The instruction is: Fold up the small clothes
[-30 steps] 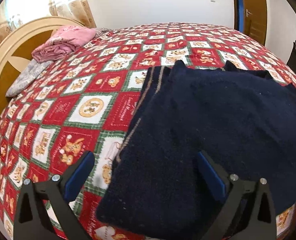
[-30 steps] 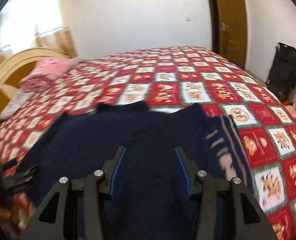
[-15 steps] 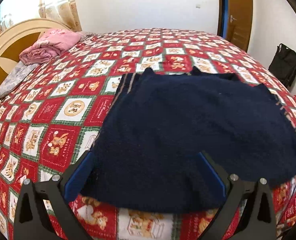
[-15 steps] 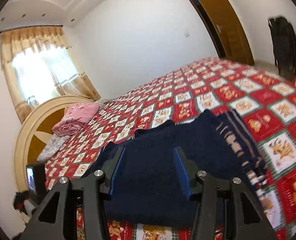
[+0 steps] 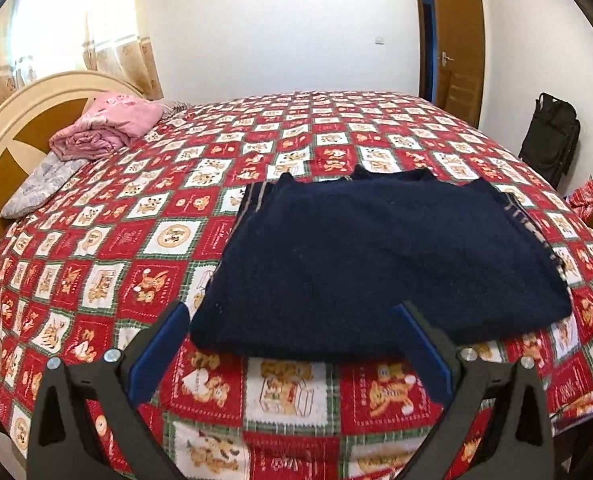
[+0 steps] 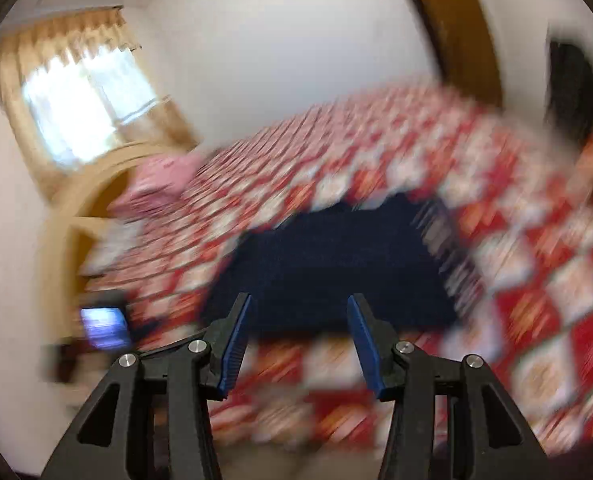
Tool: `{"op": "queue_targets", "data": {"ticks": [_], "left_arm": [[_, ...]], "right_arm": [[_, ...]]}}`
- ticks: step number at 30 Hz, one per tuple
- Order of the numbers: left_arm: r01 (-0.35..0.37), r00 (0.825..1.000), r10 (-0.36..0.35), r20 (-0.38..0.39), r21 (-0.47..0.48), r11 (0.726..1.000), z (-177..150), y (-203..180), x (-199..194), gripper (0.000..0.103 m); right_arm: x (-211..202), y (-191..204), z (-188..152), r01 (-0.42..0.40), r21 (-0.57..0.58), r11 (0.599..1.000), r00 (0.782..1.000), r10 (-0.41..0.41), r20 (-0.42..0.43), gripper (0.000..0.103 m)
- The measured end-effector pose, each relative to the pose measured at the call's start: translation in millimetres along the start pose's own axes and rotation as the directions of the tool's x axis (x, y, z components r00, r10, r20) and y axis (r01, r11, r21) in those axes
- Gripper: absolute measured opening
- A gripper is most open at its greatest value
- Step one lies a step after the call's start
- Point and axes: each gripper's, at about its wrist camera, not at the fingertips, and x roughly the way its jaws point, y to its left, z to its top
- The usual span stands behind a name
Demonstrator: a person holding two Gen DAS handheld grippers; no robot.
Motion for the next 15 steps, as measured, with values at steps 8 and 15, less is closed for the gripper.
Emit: {"op": "queue_targets", "data": {"ticks": [8, 15], "left_arm": [[0.047, 0.999, -0.047, -0.024, 0.011, 0.999, -7, -5, -9, 0.103], [0.014, 0.997, -0.012, -0.079, 0.025, 1.0, -19, -2, 14, 0.103]], "right_arm": [[11, -12, -7, -0.112, 0.146, 0.983, 0.991, 0.121, -0.056, 0.082], [98, -62, -27, 0.259, 0.082, 0.962, 0.965, -0.254, -0.06, 0.082]]}}
